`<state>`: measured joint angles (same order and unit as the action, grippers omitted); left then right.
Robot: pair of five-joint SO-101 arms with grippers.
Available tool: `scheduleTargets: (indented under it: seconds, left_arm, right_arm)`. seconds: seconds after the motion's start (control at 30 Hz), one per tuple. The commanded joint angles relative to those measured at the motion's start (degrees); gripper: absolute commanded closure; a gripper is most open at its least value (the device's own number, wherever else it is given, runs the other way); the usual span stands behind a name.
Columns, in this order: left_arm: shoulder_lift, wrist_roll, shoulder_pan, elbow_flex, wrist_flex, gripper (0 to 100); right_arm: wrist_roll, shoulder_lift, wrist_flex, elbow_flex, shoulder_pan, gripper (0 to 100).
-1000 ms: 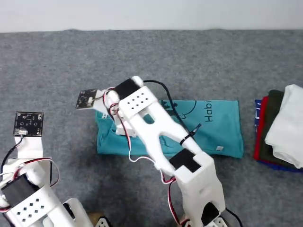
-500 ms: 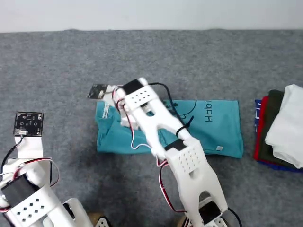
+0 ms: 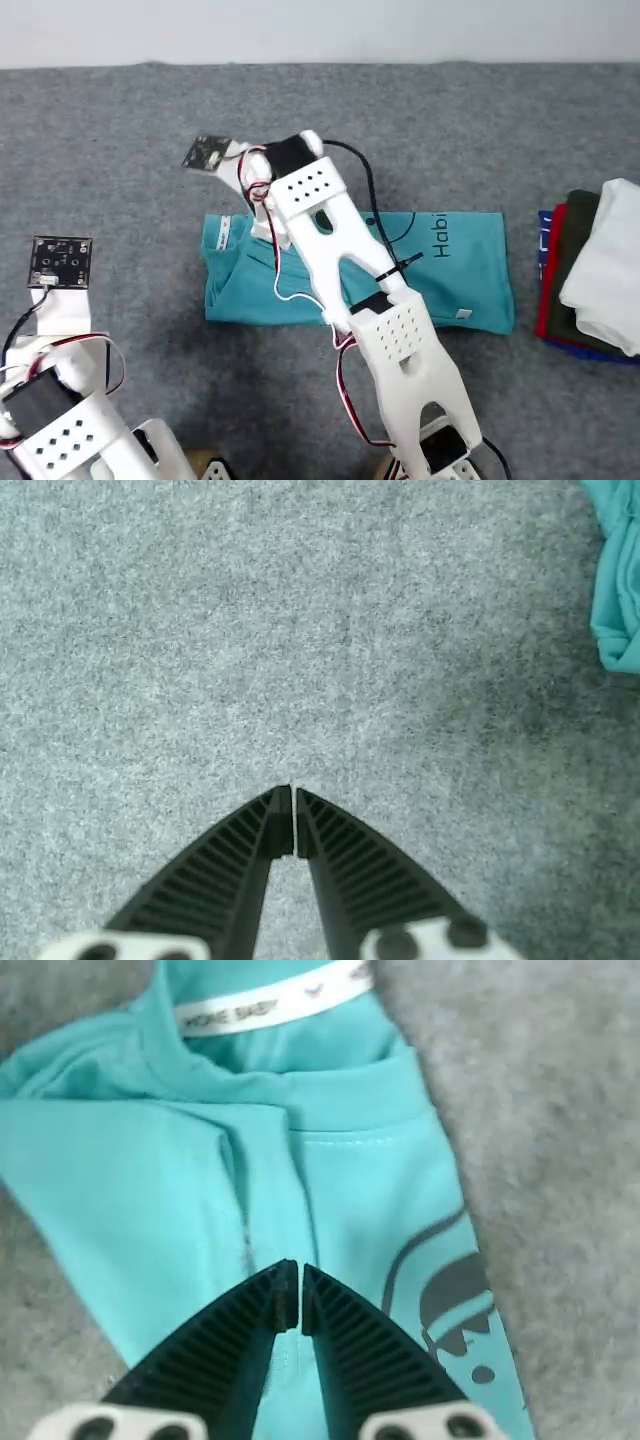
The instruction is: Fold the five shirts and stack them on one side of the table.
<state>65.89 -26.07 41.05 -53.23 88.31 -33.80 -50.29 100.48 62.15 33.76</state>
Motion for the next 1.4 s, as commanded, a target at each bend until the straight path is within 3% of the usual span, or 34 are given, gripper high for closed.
scheduleTargets:
  seconds: [0.0,0.13,0.37,0.57,0.73,0.93,1.03,1.2,1.37]
  left_arm:
    - [0.26,0.44,0.0,0.4,-1.32,98]
    - [0.26,0.44,0.0,0.48,-1.32,98]
    - [0.26,0.44,-0.09,4.18,-1.41,98]
    - [0.26,0.53,-0.7,5.93,-8.44,98]
    - [0.26,1.58,-10.02,5.76,-9.14,98]
    - [0.18,14.59,-21.63,2.86,-15.56,98]
    - [-0.09,19.34,-25.49,-0.66,-18.99,98]
    - [0.18,21.1,-29.45,-8.13,-23.12,98]
    - [0.0,21.1,-30.51,-10.68,-23.12,98]
  right_arm:
    - [4.75,3.82,2.59,2.64,-3.82,98.9]
    - [8.79,9.98,2.59,-1.93,-8.66,98.9]
    - [9.41,22.64,2.51,-17.05,-17.89,99.0]
    - [9.49,30.11,2.33,-26.9,-26.42,99.0]
    - [9.58,32.04,2.33,-32.18,-32.13,99.0]
    - [13.1,31.96,1.45,-32.97,-36.35,98.5]
    - [16.09,31.69,1.1,-33.05,-37.58,92.9]
    - [19.08,31.6,0.13,-36.31,-38.02,73.1]
    - [20.4,31.69,-3.56,-46.15,-38.99,70.1]
